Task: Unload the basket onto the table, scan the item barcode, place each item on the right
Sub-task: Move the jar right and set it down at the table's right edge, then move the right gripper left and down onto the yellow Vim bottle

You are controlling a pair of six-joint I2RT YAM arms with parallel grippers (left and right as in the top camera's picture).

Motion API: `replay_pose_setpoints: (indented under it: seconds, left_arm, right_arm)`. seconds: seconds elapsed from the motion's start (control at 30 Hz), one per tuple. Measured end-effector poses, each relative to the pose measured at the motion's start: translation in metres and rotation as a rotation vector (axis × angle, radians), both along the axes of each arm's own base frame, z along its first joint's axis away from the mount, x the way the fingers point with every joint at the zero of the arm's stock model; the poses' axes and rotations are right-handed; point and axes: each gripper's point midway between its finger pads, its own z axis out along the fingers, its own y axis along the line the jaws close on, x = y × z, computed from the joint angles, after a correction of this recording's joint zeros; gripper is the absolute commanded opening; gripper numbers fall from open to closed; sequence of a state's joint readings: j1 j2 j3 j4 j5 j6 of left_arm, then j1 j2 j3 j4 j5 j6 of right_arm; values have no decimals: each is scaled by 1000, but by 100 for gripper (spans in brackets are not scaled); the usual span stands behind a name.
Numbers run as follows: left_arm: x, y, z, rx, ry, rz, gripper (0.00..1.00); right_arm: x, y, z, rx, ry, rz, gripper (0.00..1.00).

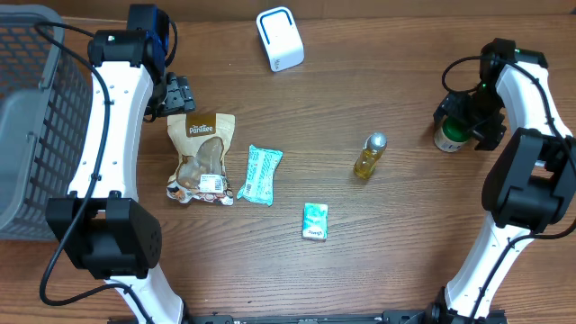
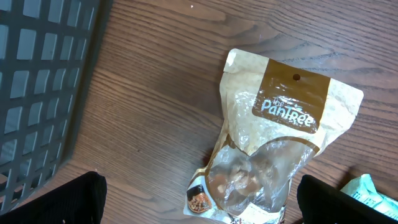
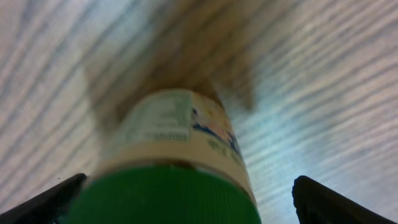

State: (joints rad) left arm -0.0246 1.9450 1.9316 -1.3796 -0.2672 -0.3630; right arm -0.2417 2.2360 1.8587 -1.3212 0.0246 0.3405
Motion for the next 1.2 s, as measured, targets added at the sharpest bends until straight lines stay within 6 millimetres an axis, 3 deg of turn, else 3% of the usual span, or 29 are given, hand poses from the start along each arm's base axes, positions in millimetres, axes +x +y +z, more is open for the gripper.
replay_pose_setpoints:
  seconds: [0.13, 0.17, 0.2, 0.23, 0.27, 0.3, 0.4, 0.5, 0.7, 0.93, 1.2]
  left_arm:
    - [0, 0, 0, 0, 0, 0, 100]
    - [0, 0, 0, 0, 0, 0, 100]
    - [0, 0, 0, 0, 0, 0, 99]
    - [0, 0, 0, 0, 0, 0, 100]
    - [0, 0, 0, 0, 0, 0, 99]
    - [0, 0, 0, 0, 0, 0, 100]
    - [0, 0, 0, 0, 0, 0, 100]
    - [0, 0, 0, 0, 0, 0, 100]
    - [0, 0, 0, 0, 0, 0, 99]
    - [0, 0, 0, 0, 0, 0, 100]
    - [0, 0, 0, 0, 0, 0, 99]
  right_arm:
    - [3, 0, 29, -1, -8, 2, 100]
    - [11, 0, 54, -12, -49, 6, 100]
    - [13, -1, 59, -15, -62, 6, 100]
    - [17, 1, 82, -22, -98, 11, 100]
    - [21, 8, 122, -35, -183, 28, 100]
    - [21, 13, 141, -40, -226, 38, 100]
    - [21, 30, 190, -49, -360, 72, 100]
    - [17, 47, 216, -9, -436, 97, 100]
    - [20, 64, 214, 93, -444, 108, 100]
    - [8, 79, 210, 134, -391, 126, 100]
    - [-6, 115, 207, 166, -328, 204, 100]
